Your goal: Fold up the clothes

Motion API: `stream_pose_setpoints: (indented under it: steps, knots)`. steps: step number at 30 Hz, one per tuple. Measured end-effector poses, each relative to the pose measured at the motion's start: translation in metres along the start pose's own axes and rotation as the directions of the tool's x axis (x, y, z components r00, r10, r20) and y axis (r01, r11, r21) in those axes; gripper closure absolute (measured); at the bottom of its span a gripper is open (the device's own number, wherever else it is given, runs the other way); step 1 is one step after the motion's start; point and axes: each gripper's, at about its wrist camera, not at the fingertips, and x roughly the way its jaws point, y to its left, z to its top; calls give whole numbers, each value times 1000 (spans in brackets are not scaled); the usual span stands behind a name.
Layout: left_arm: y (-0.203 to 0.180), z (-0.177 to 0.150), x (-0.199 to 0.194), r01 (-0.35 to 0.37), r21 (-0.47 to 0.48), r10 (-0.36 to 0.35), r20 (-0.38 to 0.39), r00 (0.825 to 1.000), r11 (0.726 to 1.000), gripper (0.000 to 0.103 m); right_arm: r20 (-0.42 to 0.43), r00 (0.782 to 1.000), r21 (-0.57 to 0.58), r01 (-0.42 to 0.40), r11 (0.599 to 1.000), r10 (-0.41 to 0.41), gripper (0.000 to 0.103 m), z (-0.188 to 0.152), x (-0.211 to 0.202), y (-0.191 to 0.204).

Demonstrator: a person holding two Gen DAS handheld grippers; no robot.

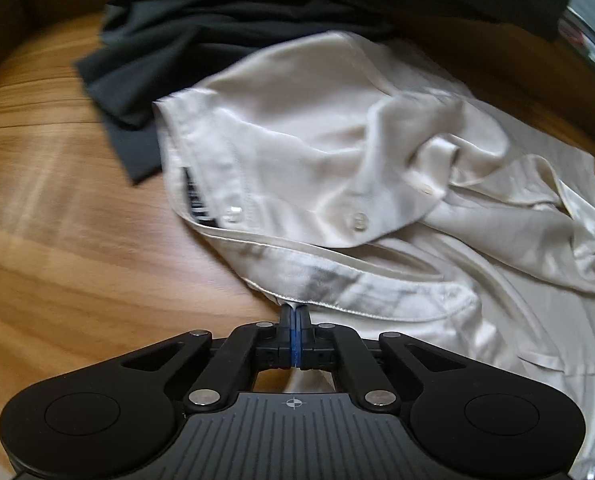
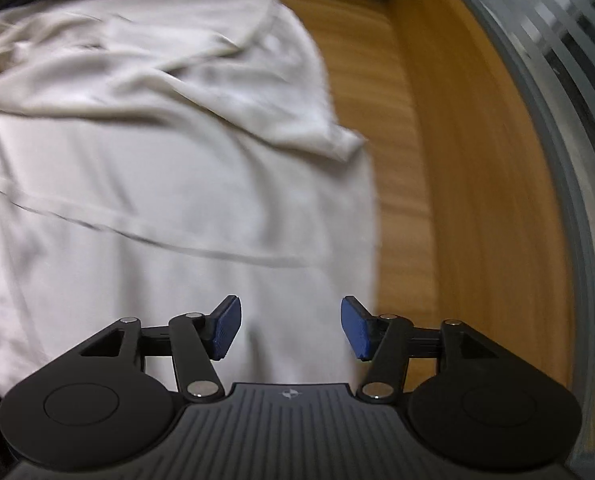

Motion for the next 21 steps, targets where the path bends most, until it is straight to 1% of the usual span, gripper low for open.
stream_pose_setpoints:
  steps: [1,5,9,10,13,14,16,17,18,19,20,21]
  knots:
    - [4,-1,-4,-20,-16,20,5,1000,1000,101,-8,1000,10,12,1000,-12,42,-5,4,-7]
    - [27,-3,-23,-106,-78,108,21,994,991,101,-15,1000,33,5,999,-4,42,-16,15,-20]
    - [60,-5,-32,-191,-149,195,14,981,970,101,13,999,17,-32,999,32,42,-16,14,-16]
    - [68,-6,-33,-204,-162,209,12,978,965,101,17,999,14,-41,999,41,42,-14,13,-14]
    - [88,-4,-33,-180,-174,180,-15,984,968,97,43,997,4,-67,998,66,42,-6,5,-6]
    - [88,-3,-36,-166,-141,167,-6,986,976,91,53,996,4,-74,997,74,42,-4,2,-2]
    - [87,-1,-41,-139,-74,140,10,990,988,83,71,994,8,-88,996,88,42,-5,-6,5]
    - [85,-1,-43,-122,-33,123,18,992,992,77,81,992,10,-96,995,95,42,-5,-11,8]
    - [77,-1,-46,-96,36,95,26,995,995,74,90,990,14,-109,994,107,42,-5,-16,11]
    - [69,-1,-49,-69,104,66,32,997,992,70,97,988,20,-122,992,120,42,-4,-22,14]
    - [62,-2,-52,-43,173,37,35,999,984,67,102,986,24,-134,991,131,42,-6,-27,21]
    - [54,-2,-55,-17,241,9,37,999,970,66,108,984,25,-146,989,142,42,-10,-31,28]
